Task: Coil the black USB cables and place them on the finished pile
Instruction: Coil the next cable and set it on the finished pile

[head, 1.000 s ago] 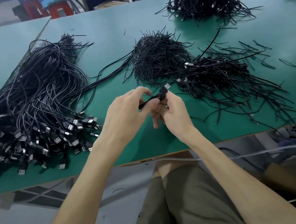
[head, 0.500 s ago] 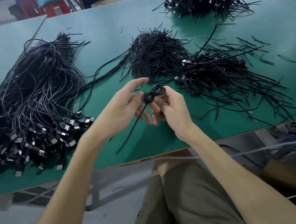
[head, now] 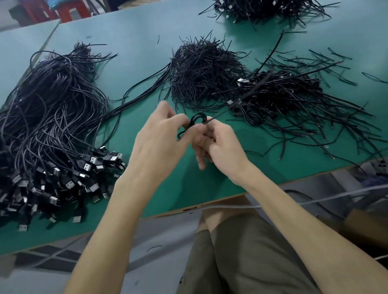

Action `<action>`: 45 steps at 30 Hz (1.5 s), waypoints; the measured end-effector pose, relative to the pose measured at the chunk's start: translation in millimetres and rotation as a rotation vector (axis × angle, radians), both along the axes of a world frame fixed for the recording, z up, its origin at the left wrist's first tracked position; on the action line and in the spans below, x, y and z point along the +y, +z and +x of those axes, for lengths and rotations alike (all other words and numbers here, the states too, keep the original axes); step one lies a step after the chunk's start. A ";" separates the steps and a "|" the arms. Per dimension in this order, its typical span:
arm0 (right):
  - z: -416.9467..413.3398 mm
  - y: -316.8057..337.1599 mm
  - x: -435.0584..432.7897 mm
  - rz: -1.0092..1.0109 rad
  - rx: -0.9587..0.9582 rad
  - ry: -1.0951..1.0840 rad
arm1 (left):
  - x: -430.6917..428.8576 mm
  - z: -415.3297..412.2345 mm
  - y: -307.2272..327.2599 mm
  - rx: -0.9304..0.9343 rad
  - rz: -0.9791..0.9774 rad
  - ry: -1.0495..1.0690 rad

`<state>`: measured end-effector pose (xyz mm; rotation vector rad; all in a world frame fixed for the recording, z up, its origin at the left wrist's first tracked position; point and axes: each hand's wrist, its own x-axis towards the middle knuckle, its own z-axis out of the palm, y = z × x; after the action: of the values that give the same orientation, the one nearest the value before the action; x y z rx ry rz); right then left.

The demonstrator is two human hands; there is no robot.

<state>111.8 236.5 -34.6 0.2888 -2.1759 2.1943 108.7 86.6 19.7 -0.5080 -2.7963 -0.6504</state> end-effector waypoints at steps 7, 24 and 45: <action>1.5 1.9 -0.5 -0.011 0.009 -0.001 | 4.1 2.4 1.1 -0.230 0.122 0.084; 2.7 4.8 3.4 -0.135 -0.013 0.032 | 2.4 8.7 14.2 -0.405 0.267 -0.282; 1.0 4.7 2.0 -0.254 0.041 -0.046 | 25.2 5.6 18.4 -0.261 0.244 0.126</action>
<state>112.8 238.5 -29.9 0.2671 -1.8363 2.3823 114.3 111.9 38.1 -0.2105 -2.8954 -1.0798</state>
